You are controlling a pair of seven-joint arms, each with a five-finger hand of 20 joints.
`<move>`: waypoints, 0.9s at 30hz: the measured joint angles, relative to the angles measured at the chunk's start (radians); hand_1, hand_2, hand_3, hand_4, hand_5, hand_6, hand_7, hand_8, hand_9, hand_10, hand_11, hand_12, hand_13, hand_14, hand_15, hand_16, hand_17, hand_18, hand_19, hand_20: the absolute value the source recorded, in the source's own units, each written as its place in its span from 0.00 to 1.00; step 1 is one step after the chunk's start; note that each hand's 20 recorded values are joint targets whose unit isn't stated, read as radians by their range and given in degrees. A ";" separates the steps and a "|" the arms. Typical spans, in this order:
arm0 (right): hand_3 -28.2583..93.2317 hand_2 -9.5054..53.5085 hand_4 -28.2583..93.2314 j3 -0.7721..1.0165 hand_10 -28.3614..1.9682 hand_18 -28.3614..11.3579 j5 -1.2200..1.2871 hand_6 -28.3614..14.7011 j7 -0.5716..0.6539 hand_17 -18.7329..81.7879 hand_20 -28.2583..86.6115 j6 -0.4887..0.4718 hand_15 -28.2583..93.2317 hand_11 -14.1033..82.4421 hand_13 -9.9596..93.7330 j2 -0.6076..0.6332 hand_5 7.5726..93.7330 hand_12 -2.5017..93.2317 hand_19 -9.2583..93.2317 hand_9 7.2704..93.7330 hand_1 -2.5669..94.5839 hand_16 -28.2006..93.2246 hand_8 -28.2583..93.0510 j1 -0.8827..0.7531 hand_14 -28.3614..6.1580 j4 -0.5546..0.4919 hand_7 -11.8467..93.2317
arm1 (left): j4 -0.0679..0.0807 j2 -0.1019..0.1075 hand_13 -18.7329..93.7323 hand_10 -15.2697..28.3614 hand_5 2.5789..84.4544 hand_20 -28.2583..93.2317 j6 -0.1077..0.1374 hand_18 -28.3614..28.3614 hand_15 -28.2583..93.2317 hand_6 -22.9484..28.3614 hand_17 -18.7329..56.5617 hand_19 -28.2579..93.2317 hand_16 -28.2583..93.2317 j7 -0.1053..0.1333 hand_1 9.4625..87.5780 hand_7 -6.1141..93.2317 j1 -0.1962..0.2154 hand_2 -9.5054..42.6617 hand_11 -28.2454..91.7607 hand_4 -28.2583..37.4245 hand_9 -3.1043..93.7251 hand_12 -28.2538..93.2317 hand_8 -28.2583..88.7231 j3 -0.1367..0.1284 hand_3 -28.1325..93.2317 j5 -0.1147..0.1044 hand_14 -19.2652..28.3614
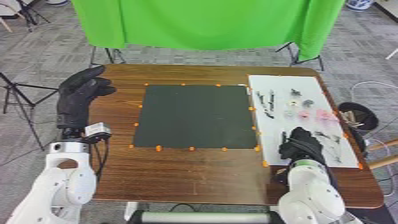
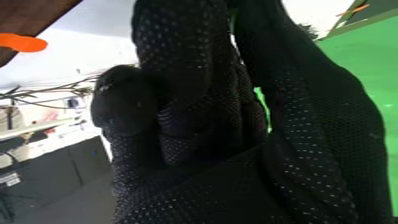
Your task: Arrange flowers
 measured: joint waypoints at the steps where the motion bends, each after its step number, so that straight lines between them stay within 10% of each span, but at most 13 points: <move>1: 0.68 0.00 0.19 0.001 0.58 0.65 0.001 0.54 -0.001 0.92 0.55 0.002 0.59 0.26 1.00 -0.001 0.78 0.46 0.84 1.00 0.70 0.42 0.43 0.000 0.74 0.000 0.30 | 0.000 -0.001 0.66 0.65 0.63 0.42 -0.001 0.84 0.60 0.48 0.54 0.81 0.26 0.000 0.33 0.27 0.002 0.00 0.49 0.26 0.63 0.41 0.19 0.000 0.75 0.000 0.78; 10: 0.73 0.00 0.27 -0.005 0.58 0.62 -0.035 0.56 -0.014 0.91 0.71 0.049 0.63 0.31 0.99 0.001 0.75 0.58 0.84 0.96 0.65 0.52 0.44 -0.001 0.76 0.030 0.42 | 0.000 -0.013 0.65 0.65 0.62 0.43 -0.012 0.84 0.60 0.49 0.53 0.80 0.26 -0.004 0.34 0.27 0.012 0.00 0.49 0.26 0.63 0.41 0.20 0.001 0.75 -0.006 0.78; 27: 0.76 0.00 0.32 -0.036 0.51 0.56 0.031 0.56 -0.074 0.87 0.68 0.210 0.75 0.39 0.95 0.099 0.73 0.66 0.97 0.92 0.62 0.52 0.43 -0.033 0.75 0.030 0.50 | -0.001 -0.011 0.64 0.65 0.61 0.46 -0.014 0.84 0.60 0.49 0.52 0.78 0.26 -0.004 0.34 0.27 0.011 0.00 0.49 0.30 0.62 0.41 0.19 0.008 0.76 -0.032 0.78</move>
